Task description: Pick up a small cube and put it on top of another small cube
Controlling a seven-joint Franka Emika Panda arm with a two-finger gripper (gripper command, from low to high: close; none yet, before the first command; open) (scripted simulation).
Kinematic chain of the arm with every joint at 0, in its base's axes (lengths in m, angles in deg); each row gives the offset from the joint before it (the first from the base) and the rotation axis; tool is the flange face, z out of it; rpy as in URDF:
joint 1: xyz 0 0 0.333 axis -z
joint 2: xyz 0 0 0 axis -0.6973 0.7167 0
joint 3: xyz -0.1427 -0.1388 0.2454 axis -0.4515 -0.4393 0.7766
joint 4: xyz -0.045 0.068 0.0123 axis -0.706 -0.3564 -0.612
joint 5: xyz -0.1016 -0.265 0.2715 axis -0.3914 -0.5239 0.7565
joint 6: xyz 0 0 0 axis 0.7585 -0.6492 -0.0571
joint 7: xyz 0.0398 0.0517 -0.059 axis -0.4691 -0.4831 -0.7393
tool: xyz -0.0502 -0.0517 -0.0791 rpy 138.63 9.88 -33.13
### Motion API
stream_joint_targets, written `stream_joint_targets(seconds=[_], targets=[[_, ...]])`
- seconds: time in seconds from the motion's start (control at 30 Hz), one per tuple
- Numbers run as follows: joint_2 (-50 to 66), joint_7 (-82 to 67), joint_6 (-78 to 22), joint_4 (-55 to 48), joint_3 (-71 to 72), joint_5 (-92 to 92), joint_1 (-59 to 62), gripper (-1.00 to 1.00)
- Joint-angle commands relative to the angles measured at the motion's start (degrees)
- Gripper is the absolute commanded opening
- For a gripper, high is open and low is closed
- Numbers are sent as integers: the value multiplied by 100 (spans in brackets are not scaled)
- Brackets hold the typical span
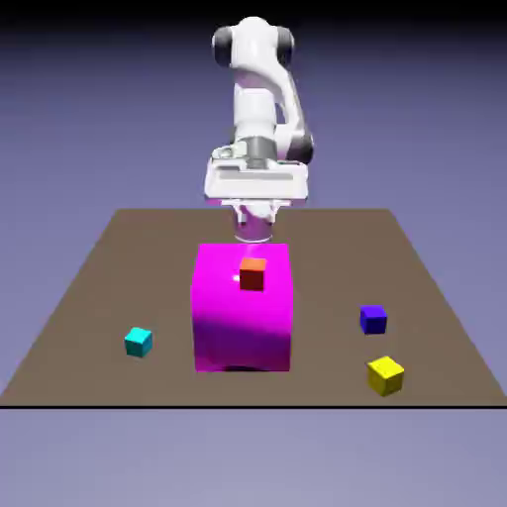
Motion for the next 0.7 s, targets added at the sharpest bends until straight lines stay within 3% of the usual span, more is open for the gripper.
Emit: stream_joint_targets(seconds=[0.0, 0.67], targets=[[208, 56, -234, -151, -6, 119, 152, 0], [4361, 1183, -4900, -3170, -120, 2491, 3191, 0]])
